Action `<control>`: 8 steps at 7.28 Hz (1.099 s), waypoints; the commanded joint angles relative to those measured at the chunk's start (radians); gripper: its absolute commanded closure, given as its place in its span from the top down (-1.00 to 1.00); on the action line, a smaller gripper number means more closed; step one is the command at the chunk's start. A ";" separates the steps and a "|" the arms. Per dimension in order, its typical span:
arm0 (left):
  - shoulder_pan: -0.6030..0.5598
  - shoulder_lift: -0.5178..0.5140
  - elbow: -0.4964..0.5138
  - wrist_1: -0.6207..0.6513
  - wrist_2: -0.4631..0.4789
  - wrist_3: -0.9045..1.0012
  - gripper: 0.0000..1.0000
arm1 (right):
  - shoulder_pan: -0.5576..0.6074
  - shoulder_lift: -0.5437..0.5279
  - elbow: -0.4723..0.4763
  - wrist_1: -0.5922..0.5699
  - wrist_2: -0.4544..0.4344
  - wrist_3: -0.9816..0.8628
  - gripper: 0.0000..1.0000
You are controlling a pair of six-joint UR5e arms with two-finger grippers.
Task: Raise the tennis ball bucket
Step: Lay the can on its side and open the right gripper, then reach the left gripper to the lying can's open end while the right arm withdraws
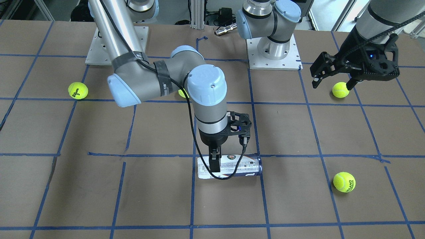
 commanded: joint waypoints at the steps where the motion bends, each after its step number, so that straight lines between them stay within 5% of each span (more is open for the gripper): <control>1: 0.002 -0.004 -0.007 0.003 -0.039 0.007 1.00 | -0.121 -0.142 -0.002 0.157 0.040 0.004 1.00; 3: 0.004 -0.033 -0.015 0.014 -0.069 0.002 1.00 | -0.239 -0.286 0.000 0.217 0.044 0.032 1.00; 8: 0.004 -0.193 -0.242 0.401 -0.368 -0.003 1.00 | -0.328 -0.436 0.026 0.467 0.028 0.324 1.00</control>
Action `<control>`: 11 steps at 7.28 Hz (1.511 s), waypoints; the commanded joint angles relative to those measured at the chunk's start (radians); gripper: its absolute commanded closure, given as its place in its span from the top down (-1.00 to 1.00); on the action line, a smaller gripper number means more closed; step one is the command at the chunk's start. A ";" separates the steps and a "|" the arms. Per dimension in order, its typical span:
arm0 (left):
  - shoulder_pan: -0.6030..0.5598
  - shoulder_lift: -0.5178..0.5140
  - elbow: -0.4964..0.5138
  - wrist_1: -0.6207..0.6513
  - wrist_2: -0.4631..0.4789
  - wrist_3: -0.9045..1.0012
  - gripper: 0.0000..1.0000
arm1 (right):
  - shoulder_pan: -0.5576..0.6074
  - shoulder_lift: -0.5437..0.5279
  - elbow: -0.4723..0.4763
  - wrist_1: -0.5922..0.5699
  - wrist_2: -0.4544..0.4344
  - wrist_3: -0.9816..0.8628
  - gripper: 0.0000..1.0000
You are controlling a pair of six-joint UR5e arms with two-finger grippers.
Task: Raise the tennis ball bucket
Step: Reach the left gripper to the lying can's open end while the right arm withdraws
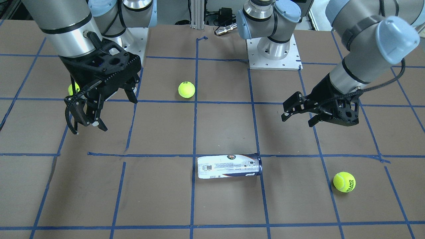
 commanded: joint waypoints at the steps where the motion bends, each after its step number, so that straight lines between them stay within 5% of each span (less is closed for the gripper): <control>1: -0.001 -0.103 -0.051 0.148 -0.061 0.001 1.00 | -0.001 -0.062 0.012 0.081 -0.037 0.207 1.00; 2: -0.002 -0.147 -0.052 0.174 -0.125 0.002 1.00 | -0.007 -0.065 0.012 0.089 -0.104 0.304 1.00; 7: -0.011 -0.296 -0.052 0.272 -0.275 -0.106 1.00 | -0.030 -0.071 0.015 0.138 -0.106 0.789 1.00; 11: -0.069 -0.326 -0.058 0.276 -0.302 -0.154 0.91 | -0.031 -0.077 0.015 0.167 -0.107 0.808 1.00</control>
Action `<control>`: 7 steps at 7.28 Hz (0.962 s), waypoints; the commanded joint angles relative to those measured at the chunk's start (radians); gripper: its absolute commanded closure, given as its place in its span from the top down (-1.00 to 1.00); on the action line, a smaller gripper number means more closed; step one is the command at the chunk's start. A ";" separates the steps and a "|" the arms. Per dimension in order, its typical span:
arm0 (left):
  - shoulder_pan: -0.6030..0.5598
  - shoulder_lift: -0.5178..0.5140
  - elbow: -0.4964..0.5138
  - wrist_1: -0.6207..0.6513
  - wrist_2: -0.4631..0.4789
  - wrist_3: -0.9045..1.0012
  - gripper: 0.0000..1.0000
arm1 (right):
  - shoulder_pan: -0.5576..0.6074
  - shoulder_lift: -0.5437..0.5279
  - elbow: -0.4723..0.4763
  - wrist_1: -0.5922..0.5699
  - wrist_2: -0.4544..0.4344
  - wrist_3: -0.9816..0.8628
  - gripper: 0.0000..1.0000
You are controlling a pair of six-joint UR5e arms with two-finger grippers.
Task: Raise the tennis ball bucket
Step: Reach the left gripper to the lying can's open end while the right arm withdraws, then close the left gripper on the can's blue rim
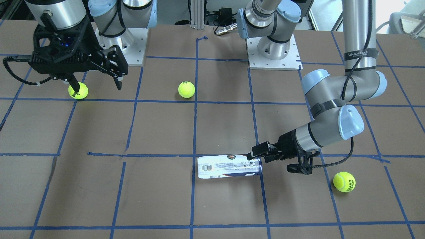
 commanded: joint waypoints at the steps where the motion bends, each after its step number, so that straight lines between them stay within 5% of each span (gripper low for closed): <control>1: -0.026 -0.011 -0.004 -0.001 -0.003 -0.007 0.92 | -0.002 -0.006 -0.001 0.021 0.002 0.028 1.00; 2: -0.027 -0.016 -0.005 -0.001 -0.003 -0.008 0.76 | -0.002 -0.006 -0.001 0.015 0.002 0.043 1.00; 3: -0.027 -0.019 -0.005 -0.001 -0.003 -0.008 0.33 | -0.003 -0.009 -0.001 0.016 0.002 0.101 1.00; 5: -0.026 -0.025 0.004 -0.004 0.004 -0.010 -0.99 | -0.006 -0.011 0.000 0.023 0.002 0.152 1.00; 7: -0.024 -0.021 0.068 -0.059 0.009 -0.053 -1.00 | -0.006 -0.011 0.000 0.021 -0.009 0.138 1.00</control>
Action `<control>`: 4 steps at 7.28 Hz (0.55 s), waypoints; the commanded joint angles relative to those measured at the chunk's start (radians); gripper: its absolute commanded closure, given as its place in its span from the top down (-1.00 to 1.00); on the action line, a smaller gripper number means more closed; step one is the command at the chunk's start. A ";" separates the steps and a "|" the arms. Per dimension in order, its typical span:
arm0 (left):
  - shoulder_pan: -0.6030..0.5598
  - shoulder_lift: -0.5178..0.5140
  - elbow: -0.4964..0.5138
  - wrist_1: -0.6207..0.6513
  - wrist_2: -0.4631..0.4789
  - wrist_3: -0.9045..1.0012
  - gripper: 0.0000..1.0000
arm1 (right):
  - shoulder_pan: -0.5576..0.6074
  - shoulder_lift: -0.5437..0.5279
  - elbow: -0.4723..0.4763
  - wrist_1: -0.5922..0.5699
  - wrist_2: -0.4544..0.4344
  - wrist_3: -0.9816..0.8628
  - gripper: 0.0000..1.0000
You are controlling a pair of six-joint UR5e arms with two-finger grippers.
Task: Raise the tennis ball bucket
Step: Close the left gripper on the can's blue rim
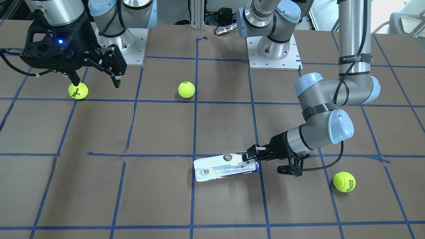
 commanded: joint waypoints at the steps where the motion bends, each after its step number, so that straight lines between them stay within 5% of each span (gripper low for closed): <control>1: 0.000 0.010 0.084 -0.086 0.005 -0.058 -1.00 | 0.000 0.000 0.000 0.000 -0.009 -0.007 1.00; 4: -0.002 0.039 0.179 -0.153 0.055 -0.138 -1.00 | 0.000 0.000 0.000 0.003 -0.009 -0.008 1.00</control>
